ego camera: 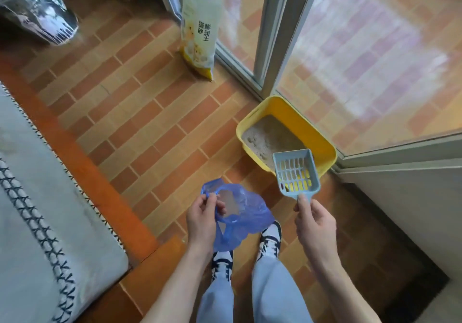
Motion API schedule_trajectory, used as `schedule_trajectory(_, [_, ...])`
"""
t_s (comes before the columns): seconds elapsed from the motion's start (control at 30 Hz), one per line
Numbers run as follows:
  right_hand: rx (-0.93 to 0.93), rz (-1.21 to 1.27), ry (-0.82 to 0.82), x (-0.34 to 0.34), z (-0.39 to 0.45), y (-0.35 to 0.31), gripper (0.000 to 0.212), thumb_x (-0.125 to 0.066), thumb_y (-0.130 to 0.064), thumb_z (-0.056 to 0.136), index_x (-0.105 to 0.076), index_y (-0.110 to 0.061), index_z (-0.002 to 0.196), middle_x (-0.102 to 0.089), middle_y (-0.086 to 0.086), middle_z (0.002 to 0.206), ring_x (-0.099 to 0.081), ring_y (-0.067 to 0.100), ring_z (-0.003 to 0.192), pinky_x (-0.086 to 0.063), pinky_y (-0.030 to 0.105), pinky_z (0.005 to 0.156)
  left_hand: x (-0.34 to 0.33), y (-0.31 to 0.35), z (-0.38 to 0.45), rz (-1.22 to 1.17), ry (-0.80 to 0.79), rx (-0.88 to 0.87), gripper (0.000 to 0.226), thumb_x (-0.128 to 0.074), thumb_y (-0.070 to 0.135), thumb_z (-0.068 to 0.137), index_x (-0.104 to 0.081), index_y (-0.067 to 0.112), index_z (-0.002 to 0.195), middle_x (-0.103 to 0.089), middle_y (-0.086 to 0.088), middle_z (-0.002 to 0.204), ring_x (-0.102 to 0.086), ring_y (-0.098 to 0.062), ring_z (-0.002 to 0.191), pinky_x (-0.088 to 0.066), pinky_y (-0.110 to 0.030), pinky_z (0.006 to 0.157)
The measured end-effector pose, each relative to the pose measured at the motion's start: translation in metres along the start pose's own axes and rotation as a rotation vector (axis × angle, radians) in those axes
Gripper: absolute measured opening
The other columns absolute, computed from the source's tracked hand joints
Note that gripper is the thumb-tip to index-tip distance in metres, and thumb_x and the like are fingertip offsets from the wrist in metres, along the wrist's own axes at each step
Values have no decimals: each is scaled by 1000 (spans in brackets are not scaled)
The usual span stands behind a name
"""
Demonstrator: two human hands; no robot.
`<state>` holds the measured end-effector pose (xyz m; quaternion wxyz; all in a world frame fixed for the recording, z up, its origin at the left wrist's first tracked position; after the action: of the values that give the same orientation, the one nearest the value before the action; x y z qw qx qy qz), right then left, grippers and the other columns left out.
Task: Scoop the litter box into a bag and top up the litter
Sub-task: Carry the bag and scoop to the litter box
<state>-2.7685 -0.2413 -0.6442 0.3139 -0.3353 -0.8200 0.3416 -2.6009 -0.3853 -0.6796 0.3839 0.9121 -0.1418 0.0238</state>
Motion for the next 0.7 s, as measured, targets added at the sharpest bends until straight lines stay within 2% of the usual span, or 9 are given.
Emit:
schedule_trajectory(0.1, [52,-82,-28,-13,43,27,52,-51,-53,101,-54,-7,78,-43,3,64,-37,18,61,-32,36,58,-19,-24,32,24,11,-31,28,-56,17,104,-65,-6,90,-65,-5,69,-62,-17,62,-54,-27,65])
schedule_trajectory(0.23, [68,-132,-63,-27,96,69,59,-49,-60,99,-53,-4,80,-41,3,65,-35,19,62,-31,38,59,-47,-64,76,52,-4,-47,25,-55,14,105,-65,-1,87,-64,-2,66,-61,-17,61,-54,-27,64])
schedule_trajectory(0.43, [50,-163,-89,-52,150,123,50,-50,-48,103,-50,-7,75,-42,-1,63,-35,16,61,-29,33,57,-74,-114,131,164,-38,-45,25,-55,13,104,-63,-5,89,-64,-7,68,-59,-12,58,-50,-26,59])
schedule_trajectory(0.57, [41,-172,-148,-74,168,152,51,-49,-51,103,-45,-12,70,-42,-2,62,-36,14,60,-31,33,57,-93,-125,151,222,-120,-38,26,-57,12,103,-60,-9,87,-65,-5,67,-60,-11,57,-52,-27,58])
schedule_trajectory(0.63, [19,-146,-204,-90,171,161,49,-48,-48,104,-49,-10,72,-49,0,62,-43,15,59,-37,34,58,-99,-129,160,220,-155,-35,28,-58,13,103,-59,-11,88,-65,-5,67,-61,-12,57,-54,-32,60])
schedule_trajectory(0.7, [-21,-102,-268,-108,172,162,43,-47,-40,106,-60,-8,80,-65,7,71,-62,19,66,-49,32,66,-100,-131,165,232,-178,-44,29,-60,22,101,-64,-4,88,-67,-1,70,-67,-16,66,-59,-41,71])
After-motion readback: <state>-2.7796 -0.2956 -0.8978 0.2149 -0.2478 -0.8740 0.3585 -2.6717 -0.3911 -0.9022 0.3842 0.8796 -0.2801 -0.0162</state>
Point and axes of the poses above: each hand's wrist, its own z-axis towards the middle knuckle, its own x-axis out of the back of the hand, y = z × x, the point moved 1 cm from there along z, towards the middle knuckle
